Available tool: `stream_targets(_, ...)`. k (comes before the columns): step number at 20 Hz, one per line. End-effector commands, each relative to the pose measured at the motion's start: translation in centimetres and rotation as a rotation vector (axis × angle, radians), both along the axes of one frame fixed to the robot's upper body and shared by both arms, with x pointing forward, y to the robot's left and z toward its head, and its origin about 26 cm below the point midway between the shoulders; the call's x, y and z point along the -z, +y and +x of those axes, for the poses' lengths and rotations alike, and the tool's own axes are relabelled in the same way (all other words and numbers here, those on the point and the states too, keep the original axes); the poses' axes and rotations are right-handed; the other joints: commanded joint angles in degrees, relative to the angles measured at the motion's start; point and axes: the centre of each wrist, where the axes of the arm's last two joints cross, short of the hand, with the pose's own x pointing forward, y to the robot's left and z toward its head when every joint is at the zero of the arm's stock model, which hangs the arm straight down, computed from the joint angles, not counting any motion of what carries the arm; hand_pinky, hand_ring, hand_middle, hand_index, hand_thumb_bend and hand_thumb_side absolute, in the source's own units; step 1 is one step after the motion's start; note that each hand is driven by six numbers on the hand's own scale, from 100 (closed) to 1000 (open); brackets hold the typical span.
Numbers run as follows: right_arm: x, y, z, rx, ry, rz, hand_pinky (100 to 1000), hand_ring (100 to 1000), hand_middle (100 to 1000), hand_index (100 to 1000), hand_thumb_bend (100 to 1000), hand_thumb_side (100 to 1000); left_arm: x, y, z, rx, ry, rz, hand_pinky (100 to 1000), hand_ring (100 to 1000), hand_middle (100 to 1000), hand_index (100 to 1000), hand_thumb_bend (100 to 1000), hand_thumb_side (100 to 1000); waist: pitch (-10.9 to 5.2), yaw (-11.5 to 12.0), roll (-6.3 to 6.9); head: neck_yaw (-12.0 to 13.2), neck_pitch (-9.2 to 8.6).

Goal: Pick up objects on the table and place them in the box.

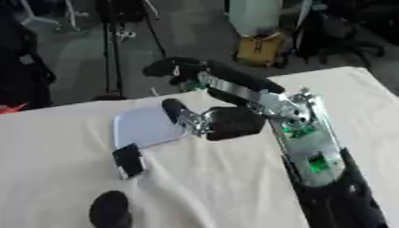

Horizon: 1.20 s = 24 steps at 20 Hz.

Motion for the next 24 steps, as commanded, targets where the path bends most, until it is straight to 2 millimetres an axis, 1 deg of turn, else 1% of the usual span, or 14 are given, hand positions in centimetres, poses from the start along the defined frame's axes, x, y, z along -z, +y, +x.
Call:
stream_targets(1,-0.3,0.6,0.3,-0.004,-0.096,-0.088,955,998,968,1000,100,813,-0.9,0.2,-0.1,0.003,-0.027,0.018,996,1000,1000,918,100,1000,-0.73,0.0,-0.18,0.2,0.59)
stream_targets(2,-0.1,0.7,0.5,-0.004,-0.109,-0.101,971,1000,977,1000,100,814,-0.9,0.2,-0.1,0.003,-0.027,0.018,994,1000,1000,917,100,1000,-0.73,0.1,-0.19,0.2,0.61)
stream_targets(6,1.3,2.6,1.9,-0.045,-0.151,-0.277,981,1000,970,1000,100,807,-0.9,0.1,-0.1,0.008,-0.025,0.021,992,1000,1000,916,100,1000,-0.93,0.5,-0.29,-0.4,0.86)
stream_targets(9,2.0,3.2,2.9,-0.055,-0.170,-0.349,992,1000,976,1000,100,799,-0.8,0.1,-0.1,0.009,-0.022,0.020,991,1000,1000,914,100,1000,-1.05,0.6,-0.26,-0.8,0.81)
stream_targets(12,2.7,3.6,3.6,-0.059,-0.185,-0.384,993,1000,978,1000,100,801,-0.8,0.1,-0.1,0.013,-0.021,0.019,990,1000,1000,914,100,999,-1.02,0.6,-0.17,-1.1,0.71)
stream_targets(15,3.0,3.9,4.0,-0.045,-0.209,-0.393,1000,1000,973,1000,100,757,-0.8,0.0,-0.1,0.015,-0.020,0.019,988,1000,1000,912,100,998,-0.88,0.6,0.06,-1.8,0.71)
stream_targets(18,3.7,4.6,4.3,-0.040,-0.228,-0.413,1000,1000,979,1000,100,752,-0.8,0.0,-0.1,0.017,-0.020,0.017,988,1000,1000,912,100,998,-0.83,0.6,0.24,-2.7,0.66)
stream_targets(22,4.5,5.4,4.7,-0.051,-0.240,-0.457,1000,1000,986,1000,100,758,-0.8,0.0,-0.1,0.018,-0.020,0.017,987,1000,1000,911,100,997,-0.86,0.7,0.37,-3.2,0.61)
stream_targets(23,4.6,5.6,4.8,-0.061,-0.245,-0.474,1000,1000,998,1000,100,810,-0.8,0.0,-0.1,0.019,-0.020,0.017,986,1000,1000,910,100,996,-0.87,0.7,0.37,-3.3,0.61)
stream_targets(24,4.9,6.0,4.9,-0.082,-0.250,-0.505,1000,1000,998,1000,100,810,-0.8,0.0,-0.1,0.020,-0.019,0.018,986,1000,1000,910,100,996,-0.88,0.7,0.38,-3.4,0.61)
